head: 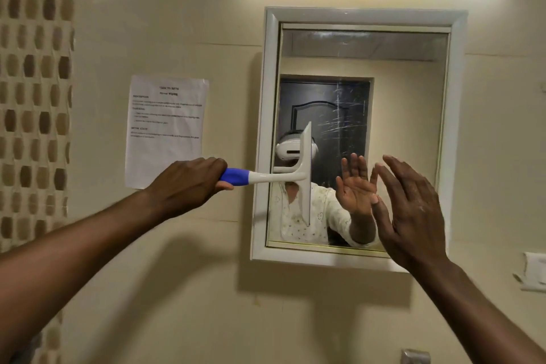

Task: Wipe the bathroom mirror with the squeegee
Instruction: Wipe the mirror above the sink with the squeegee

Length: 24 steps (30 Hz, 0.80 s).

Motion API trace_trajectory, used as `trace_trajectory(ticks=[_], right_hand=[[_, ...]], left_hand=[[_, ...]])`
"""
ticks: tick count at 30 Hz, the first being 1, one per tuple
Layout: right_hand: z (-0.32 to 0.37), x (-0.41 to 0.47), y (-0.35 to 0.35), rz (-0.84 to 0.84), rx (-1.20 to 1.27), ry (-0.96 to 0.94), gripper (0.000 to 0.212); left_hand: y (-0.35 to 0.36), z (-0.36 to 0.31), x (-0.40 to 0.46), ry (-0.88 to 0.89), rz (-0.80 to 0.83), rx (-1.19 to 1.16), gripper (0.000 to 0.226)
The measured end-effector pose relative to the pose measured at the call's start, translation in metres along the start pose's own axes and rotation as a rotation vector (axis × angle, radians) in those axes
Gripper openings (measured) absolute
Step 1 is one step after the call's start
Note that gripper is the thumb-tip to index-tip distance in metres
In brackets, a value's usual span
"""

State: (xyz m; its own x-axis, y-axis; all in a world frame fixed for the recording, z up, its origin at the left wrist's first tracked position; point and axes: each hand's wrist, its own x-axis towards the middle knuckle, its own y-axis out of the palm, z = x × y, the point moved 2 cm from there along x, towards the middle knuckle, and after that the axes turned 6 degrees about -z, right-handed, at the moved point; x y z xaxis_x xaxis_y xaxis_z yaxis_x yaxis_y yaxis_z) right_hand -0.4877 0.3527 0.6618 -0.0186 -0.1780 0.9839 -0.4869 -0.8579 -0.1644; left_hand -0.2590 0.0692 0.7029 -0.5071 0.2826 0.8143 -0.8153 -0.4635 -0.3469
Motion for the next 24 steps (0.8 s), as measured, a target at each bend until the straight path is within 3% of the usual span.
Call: trace_trajectory(ticks=[13,18,24], right_hand=[[-0.094,-0.043,-0.069,0.046,-0.172,0.160,0.055],[-0.107,-0.053,-0.078,0.048,-0.182,0.180,0.054],[-0.109,-0.059,-0.078,0.052,-0.158,0.203,0.056]], left_hand=[[0.070,-0.133,0.077,0.021,-0.015,-0.174,0.075],[0.082,-0.168,0.091,0.026,-0.019,-0.162,0.067],[0.095,-0.189,0.102,0.024,0.031,-0.149,0.076]])
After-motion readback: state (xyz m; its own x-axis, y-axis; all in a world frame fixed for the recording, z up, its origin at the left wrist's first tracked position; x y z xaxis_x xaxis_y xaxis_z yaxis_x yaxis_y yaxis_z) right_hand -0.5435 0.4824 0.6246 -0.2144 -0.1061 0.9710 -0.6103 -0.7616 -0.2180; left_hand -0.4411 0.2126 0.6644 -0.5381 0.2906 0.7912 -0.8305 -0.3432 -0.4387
